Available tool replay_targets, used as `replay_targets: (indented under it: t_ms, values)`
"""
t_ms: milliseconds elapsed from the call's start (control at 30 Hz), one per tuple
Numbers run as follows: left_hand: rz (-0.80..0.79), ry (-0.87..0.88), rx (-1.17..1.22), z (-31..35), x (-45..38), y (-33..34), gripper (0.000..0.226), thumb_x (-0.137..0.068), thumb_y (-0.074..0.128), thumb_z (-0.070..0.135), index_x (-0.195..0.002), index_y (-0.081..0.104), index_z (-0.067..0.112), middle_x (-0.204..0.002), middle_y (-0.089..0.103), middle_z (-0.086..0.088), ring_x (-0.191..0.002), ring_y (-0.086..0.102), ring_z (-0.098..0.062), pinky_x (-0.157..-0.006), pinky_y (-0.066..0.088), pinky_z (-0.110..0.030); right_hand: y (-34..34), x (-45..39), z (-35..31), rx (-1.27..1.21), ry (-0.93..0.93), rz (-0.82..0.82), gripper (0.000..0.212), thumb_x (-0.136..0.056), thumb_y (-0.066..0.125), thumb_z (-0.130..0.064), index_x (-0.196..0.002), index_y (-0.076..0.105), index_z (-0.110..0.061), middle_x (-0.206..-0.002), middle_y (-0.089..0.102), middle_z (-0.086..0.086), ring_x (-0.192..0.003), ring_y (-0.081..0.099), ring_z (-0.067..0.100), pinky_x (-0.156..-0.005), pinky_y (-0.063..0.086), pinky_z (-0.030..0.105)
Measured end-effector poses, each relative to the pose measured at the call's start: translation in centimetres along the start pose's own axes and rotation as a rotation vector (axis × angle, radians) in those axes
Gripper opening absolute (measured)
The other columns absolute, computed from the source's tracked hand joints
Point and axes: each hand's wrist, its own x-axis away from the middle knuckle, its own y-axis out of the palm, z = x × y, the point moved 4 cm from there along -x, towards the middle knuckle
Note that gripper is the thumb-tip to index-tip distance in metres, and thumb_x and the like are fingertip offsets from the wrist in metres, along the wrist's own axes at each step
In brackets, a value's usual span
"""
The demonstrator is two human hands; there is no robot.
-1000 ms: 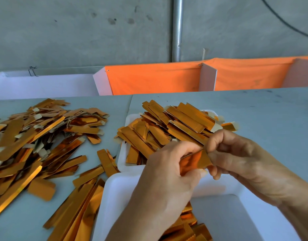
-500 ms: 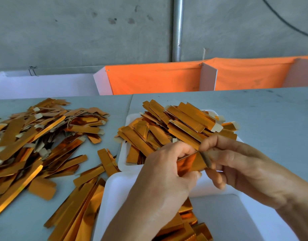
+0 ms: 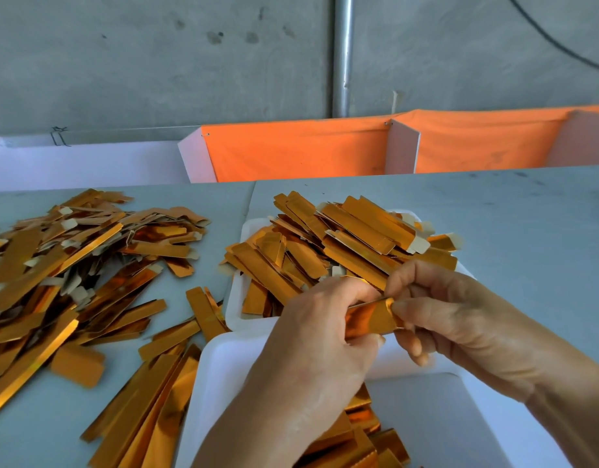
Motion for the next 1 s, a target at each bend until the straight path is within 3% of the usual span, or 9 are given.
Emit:
replay_targets:
  t_ms: [100,267,400,567,733,1000]
  values:
    - [-0.013,-0.024,0.004,-0.1,0.0,0.0,0.027,-0.083,0.067,0.031,-0.107,0.058,0.040,-0.094,0.059,0.022,-0.091,0.055,0.007,-0.066,0.045,-0.004,-0.1,-0.1,0.0,0.018,-0.001,0.001,0.008,-0.069,0.063,-0.010,-0.072,0.066,-0.017,-0.057,0.058,0.008,-0.047,0.054,0.017,-0.045,0.046,0.021]
    - [-0.019,-0.045,0.026,-0.2,0.0,0.0,0.027,-0.082,0.067,0.031,-0.103,0.056,0.043,-0.093,0.061,0.022,-0.090,0.054,0.009,-0.070,0.046,-0.005,-0.1,-0.1,0.2,0.023,-0.004,0.015,0.012,-0.069,0.060,-0.010,-0.070,0.067,-0.019,-0.056,0.057,0.008,-0.046,0.054,0.017,-0.044,0.045,0.021]
    - [-0.025,-0.070,0.048,-0.2,0.0,0.0,0.025,-0.082,0.067,0.033,-0.101,0.055,0.043,-0.092,0.062,0.022,-0.090,0.055,0.010,-0.067,0.045,-0.002,-0.3,-0.1,0.3,0.022,0.012,0.024,0.010,-0.069,0.059,-0.008,-0.074,0.065,-0.014,-0.056,0.057,0.009,-0.046,0.054,0.018,-0.044,0.045,0.021]
    - [-0.041,-0.124,0.100,-0.6,0.0,-0.1,0.033,-0.080,0.070,0.035,-0.104,0.049,0.043,-0.098,0.061,0.024,-0.093,0.059,0.006,-0.073,0.050,-0.009,-0.4,0.0,0.1,0.066,0.029,0.040,0.013,-0.070,0.059,-0.008,-0.082,0.060,-0.007,-0.055,0.057,0.010,-0.046,0.054,0.018,-0.044,0.046,0.021]
    - [-0.008,-0.080,0.005,-0.4,0.1,0.0,0.027,-0.082,0.069,0.035,-0.096,0.047,0.042,-0.092,0.059,0.024,-0.090,0.054,0.013,-0.067,0.042,0.004,-0.5,-0.2,0.4,0.193,0.005,0.083,0.013,-0.088,0.055,0.007,-0.087,0.059,-0.006,-0.056,0.059,0.010,-0.048,0.056,0.019,-0.049,0.047,0.022]
    - [0.018,0.029,-0.059,0.5,0.0,-0.4,0.021,-0.083,0.068,0.036,-0.096,0.052,0.041,-0.089,0.057,0.024,-0.095,0.047,0.013,-0.074,0.038,0.002,-0.4,0.1,0.0,0.056,0.003,0.037,0.007,-0.072,0.064,-0.011,-0.079,0.064,-0.013,-0.058,0.057,0.010,-0.048,0.054,0.018,-0.048,0.047,0.021]
